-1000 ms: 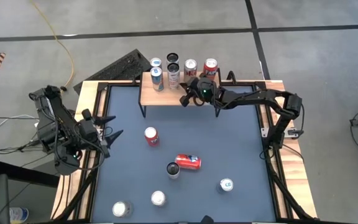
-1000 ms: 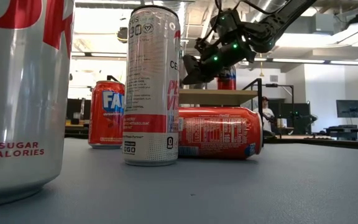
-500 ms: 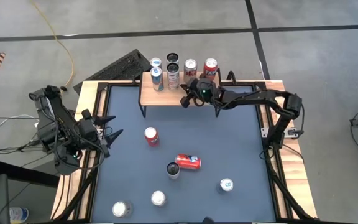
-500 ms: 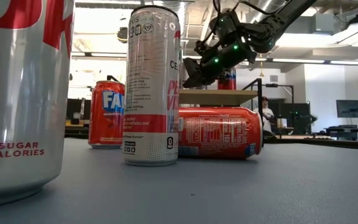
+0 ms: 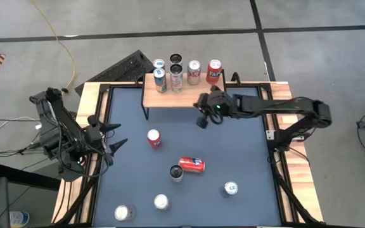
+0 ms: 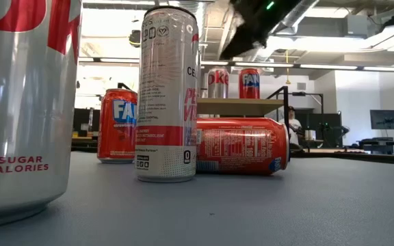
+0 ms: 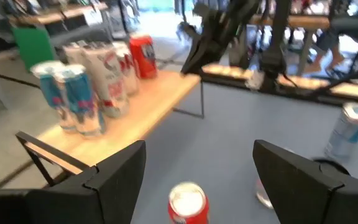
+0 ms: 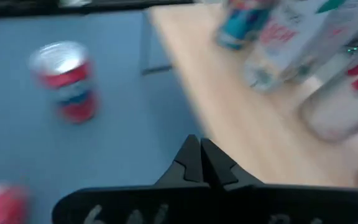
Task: Place canned beverage on shelf
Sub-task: Move the bottom left silver soda can to the center of the table
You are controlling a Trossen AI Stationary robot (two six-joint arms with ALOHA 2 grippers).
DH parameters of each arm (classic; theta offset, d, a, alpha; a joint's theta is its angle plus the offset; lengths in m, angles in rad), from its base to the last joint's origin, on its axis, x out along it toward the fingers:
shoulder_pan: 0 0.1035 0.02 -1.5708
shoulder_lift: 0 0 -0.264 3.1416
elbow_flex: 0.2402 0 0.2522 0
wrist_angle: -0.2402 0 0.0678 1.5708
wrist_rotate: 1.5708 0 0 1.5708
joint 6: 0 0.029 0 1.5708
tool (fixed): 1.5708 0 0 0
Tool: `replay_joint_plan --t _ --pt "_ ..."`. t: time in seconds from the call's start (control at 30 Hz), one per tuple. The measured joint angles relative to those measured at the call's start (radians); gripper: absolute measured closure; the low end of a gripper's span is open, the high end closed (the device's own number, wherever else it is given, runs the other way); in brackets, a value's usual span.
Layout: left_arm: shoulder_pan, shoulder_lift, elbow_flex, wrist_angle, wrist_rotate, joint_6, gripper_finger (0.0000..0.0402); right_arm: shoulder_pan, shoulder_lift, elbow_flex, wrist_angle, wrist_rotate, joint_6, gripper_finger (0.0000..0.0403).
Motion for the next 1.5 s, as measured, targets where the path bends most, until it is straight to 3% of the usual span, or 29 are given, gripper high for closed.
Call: replay_joint_plan --t 0.07,0.23,0.43,0.7,0.97,1.07,1.17,1.5 --pt "0.011 0.007 0.000 0.013 0.043 0.009 0.0113 0.057 -0.041 0.031 -0.127 -0.021 0.033 0.0403" --pt "0.032 0.059 0.000 0.133 0.132 0.155 0.0113 0.211 -0.103 0.050 -0.204 -0.101 0.055 0.0387" --pt "0.044 0.120 0.000 0.306 0.210 0.349 0.0113 0.384 -0.133 0.049 -0.220 -0.039 0.125 0.0304" --pt "0.044 0.154 0.000 0.347 0.235 0.356 0.0113 0.506 -0.068 0.049 -0.267 -0.020 0.293 0.0170" --pt "0.044 0.155 0.000 0.342 0.312 0.331 0.0113 0.539 0.059 0.050 -0.314 -0.034 0.375 0.0148" --pt "0.044 0.156 0.000 0.361 0.421 0.368 0.0113 0.539 0.088 0.050 -0.325 -0.070 0.410 0.0148" --pt "0.043 0.173 0.000 0.385 0.615 0.369 0.0113 0.545 0.089 0.049 -0.351 -0.104 0.474 0.0148" --pt "0.043 0.355 0.018 0.298 0.959 0.085 0.0113 0.562 0.089 0.050 -0.351 -0.078 0.510 0.0148"
